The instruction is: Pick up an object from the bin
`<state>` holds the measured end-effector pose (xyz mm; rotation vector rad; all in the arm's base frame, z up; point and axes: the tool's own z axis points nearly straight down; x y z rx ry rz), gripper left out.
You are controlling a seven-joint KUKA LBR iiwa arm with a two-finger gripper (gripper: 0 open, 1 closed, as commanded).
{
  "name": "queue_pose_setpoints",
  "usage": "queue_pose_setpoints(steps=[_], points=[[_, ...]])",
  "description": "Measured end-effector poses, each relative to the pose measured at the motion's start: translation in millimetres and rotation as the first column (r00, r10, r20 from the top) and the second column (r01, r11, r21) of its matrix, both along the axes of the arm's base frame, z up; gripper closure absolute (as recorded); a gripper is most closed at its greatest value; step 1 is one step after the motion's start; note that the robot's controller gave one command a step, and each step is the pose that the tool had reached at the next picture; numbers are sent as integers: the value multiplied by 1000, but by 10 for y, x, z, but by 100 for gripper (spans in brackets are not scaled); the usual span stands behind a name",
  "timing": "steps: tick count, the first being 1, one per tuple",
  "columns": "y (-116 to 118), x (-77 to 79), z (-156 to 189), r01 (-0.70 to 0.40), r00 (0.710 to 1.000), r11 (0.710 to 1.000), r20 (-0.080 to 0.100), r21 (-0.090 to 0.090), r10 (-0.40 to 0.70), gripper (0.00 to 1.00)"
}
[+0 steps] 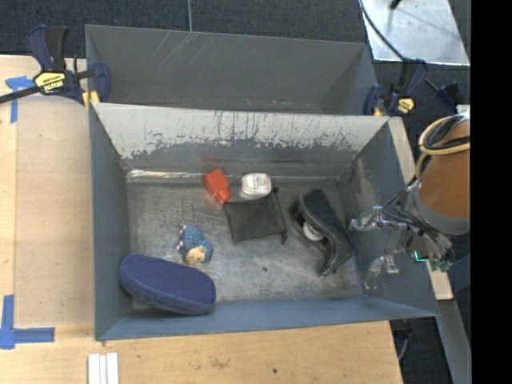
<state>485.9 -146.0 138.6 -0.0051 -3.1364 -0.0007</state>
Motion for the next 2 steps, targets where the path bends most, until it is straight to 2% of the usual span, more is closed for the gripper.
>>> queue_pose_setpoints(steps=[1, 2], points=[[215, 219, 297, -355, 935, 935, 11, -3, 355, 0], [361, 764, -206, -183, 983, 983, 30, -13, 183, 0]])
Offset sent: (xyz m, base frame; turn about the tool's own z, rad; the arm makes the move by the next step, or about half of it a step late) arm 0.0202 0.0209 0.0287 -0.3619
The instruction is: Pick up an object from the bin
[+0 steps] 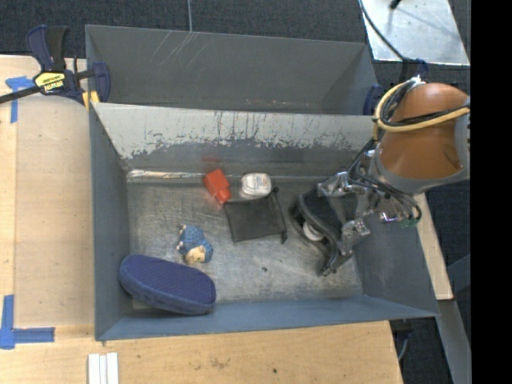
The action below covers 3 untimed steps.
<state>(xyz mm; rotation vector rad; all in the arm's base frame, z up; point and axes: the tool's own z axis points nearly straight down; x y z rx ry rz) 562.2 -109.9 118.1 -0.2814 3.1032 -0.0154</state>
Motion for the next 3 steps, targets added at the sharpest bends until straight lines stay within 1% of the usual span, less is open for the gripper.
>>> queue_pose_setpoints(steps=[1, 3], points=[[141, 219, -32, -109, 994, 994, 4, 2, 109, 0], [142, 227, -31, -156, 988, 988, 6, -1, 156, 0]])
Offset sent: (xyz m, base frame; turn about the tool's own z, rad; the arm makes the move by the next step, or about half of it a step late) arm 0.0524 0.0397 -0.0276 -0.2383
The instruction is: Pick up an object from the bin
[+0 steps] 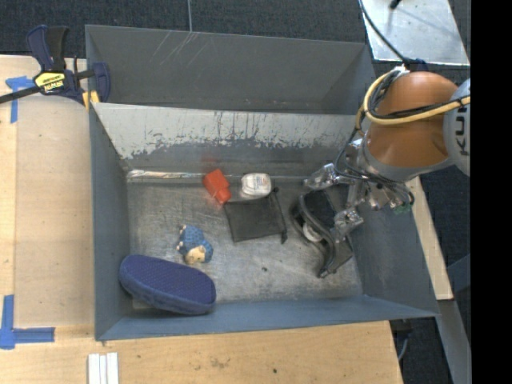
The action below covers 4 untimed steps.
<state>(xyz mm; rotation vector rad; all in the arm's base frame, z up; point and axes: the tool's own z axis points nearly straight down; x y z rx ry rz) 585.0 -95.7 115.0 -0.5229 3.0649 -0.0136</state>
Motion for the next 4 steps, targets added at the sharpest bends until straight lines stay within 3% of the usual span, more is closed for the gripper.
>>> queue_pose_setpoints(steps=[4], points=[[2, -1, -3, -47, 999, 999, -1, -1, 47, 0]])
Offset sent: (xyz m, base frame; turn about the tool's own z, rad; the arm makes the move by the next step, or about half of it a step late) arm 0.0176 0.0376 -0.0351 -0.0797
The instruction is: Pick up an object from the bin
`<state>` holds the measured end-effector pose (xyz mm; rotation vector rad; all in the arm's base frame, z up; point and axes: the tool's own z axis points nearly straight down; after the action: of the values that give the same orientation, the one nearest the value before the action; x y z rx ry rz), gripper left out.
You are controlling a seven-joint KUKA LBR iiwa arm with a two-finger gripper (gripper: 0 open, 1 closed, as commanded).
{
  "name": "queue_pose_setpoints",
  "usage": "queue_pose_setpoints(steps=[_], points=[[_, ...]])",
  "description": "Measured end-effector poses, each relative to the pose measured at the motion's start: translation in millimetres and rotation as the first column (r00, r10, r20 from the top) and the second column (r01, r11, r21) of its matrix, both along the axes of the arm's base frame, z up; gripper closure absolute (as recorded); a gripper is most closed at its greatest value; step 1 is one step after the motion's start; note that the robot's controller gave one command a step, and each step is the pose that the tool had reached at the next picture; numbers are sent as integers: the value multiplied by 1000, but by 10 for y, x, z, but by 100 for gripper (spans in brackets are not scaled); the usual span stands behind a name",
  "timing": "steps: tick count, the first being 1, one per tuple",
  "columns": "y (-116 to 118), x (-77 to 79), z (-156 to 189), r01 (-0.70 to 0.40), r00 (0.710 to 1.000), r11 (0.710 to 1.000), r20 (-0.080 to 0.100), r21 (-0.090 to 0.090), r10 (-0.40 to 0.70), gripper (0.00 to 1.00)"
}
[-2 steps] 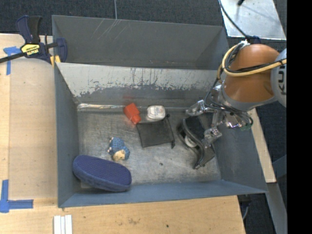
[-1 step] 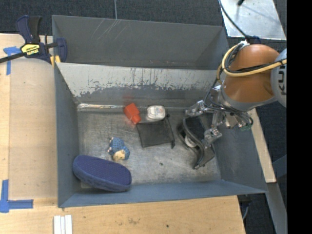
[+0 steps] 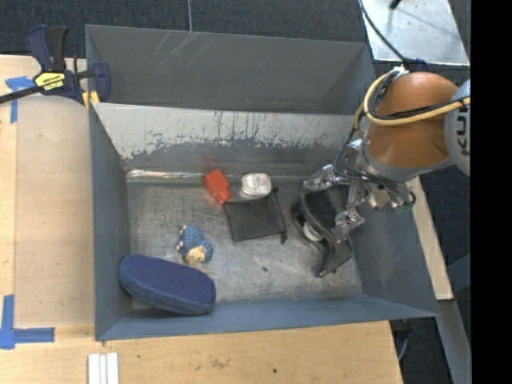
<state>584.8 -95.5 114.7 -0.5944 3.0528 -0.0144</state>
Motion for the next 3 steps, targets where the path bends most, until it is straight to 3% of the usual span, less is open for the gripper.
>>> queue_pose_setpoints(steps=[1, 2, 3], points=[[382, -190, 22, -370, 929, 929, -26, 2, 370, 0], [114, 160, -244, -386, 921, 922, -44, 24, 386, 0], [132, 150, -238, -389, 920, 921, -41, 21, 390, 100]])
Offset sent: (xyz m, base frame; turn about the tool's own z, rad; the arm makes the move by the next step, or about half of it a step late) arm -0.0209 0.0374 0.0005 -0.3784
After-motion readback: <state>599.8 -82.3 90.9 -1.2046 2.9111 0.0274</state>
